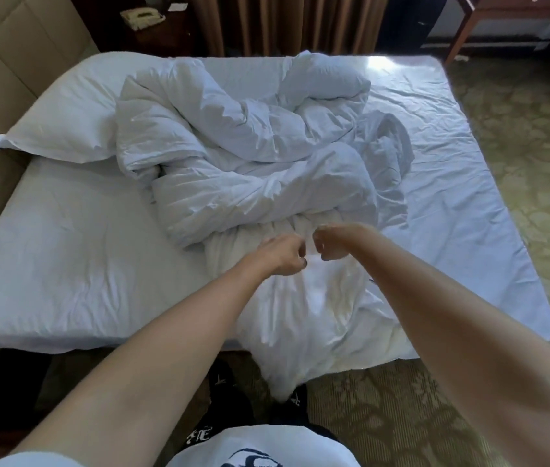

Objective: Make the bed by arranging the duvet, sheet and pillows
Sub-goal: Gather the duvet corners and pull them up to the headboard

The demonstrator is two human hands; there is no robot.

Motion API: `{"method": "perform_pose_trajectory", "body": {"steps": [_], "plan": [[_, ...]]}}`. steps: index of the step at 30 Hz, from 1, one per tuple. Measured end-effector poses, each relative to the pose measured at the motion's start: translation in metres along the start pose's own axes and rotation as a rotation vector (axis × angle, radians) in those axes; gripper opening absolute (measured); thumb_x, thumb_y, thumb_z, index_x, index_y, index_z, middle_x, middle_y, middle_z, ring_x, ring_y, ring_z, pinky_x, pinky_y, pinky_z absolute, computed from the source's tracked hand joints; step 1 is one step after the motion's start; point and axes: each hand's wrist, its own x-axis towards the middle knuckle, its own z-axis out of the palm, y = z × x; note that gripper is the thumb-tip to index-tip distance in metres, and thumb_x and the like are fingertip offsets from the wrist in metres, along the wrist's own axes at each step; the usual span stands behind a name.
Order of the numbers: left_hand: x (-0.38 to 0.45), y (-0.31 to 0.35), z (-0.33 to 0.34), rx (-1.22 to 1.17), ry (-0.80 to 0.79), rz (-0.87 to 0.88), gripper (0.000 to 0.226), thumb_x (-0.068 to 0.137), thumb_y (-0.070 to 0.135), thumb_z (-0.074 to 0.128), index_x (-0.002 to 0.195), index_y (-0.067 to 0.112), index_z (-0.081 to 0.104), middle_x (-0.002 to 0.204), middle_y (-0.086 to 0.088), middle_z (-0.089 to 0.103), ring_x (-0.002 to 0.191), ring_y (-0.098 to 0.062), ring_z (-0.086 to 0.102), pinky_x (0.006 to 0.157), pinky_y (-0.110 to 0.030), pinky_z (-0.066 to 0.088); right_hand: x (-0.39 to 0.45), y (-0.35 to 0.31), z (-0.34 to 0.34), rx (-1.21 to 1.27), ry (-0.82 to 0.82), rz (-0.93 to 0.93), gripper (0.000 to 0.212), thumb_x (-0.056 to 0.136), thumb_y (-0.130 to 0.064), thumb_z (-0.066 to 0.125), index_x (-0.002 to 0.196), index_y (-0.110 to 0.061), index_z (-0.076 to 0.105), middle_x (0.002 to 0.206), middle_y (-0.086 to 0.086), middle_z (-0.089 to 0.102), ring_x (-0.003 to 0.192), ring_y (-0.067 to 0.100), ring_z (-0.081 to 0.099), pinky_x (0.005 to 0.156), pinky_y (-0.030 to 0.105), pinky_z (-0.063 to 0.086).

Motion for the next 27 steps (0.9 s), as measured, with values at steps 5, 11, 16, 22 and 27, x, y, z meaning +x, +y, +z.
{"method": "perform_pose_trajectory", "body": {"steps": [5, 11, 16, 22, 27], "plan": [[0.008, -0.022, -0.008, -0.032, 0.022, -0.085, 0.014, 0.086, 0.028, 0.059, 0.098, 0.022, 0.063, 0.107, -0.003, 0.066, 0.101, -0.025, 0.062, 0.091, -0.040, 0.051, 0.015, -0.008, 0.007, 0.008, 0.047, -0.043, 0.026, 0.085, -0.017, 0.056, 0.110, -0.015, 0.064, 0.111, 0.005, 0.064, 0.101, 0.025, 0.063, 0.089, 0.039, 0.055], [0.023, -0.021, -0.014, -0.051, 0.024, -0.102, 0.012, 0.086, 0.027, 0.057, 0.095, 0.020, 0.060, 0.102, -0.002, 0.065, 0.097, -0.025, 0.062, 0.089, -0.041, 0.051, 0.023, 0.014, 0.012, 0.067, 0.134, 0.015, 0.022, 0.088, -0.023, 0.053, 0.107, -0.019, 0.062, 0.118, 0.007, 0.062, 0.106, 0.029, 0.061, 0.084, 0.036, 0.051], [0.046, -0.019, -0.026, -0.071, 0.036, -0.098, 0.020, 0.088, 0.025, 0.053, 0.107, 0.020, 0.057, 0.110, -0.006, 0.064, 0.104, -0.030, 0.060, 0.093, -0.043, 0.049, 0.036, 0.034, 0.002, 0.123, 0.204, 0.077, 0.025, 0.090, -0.026, 0.055, 0.112, -0.017, 0.062, 0.123, 0.006, 0.060, 0.114, 0.029, 0.058, 0.083, 0.035, 0.047], [0.116, -0.034, -0.044, 0.048, 0.020, -0.031, 0.052, 0.088, 0.028, 0.056, 0.137, 0.021, 0.042, 0.138, -0.009, 0.048, 0.123, -0.033, 0.049, 0.101, -0.045, 0.041, 0.083, 0.066, -0.013, 0.344, 0.233, 0.225, 0.049, 0.093, -0.033, 0.054, 0.138, -0.018, 0.042, 0.139, 0.010, 0.048, 0.127, 0.033, 0.048, 0.097, 0.043, 0.041], [0.194, -0.043, -0.051, 0.223, -0.017, 0.064, 0.072, 0.088, 0.035, 0.062, 0.149, 0.022, 0.026, 0.145, -0.009, 0.035, 0.130, -0.034, 0.038, 0.104, -0.051, 0.034, 0.148, 0.108, -0.015, 0.517, 0.337, 0.442, 0.083, 0.087, -0.051, 0.062, 0.151, -0.024, 0.017, 0.150, 0.019, 0.029, 0.137, 0.042, 0.031, 0.108, 0.052, 0.034]]}}
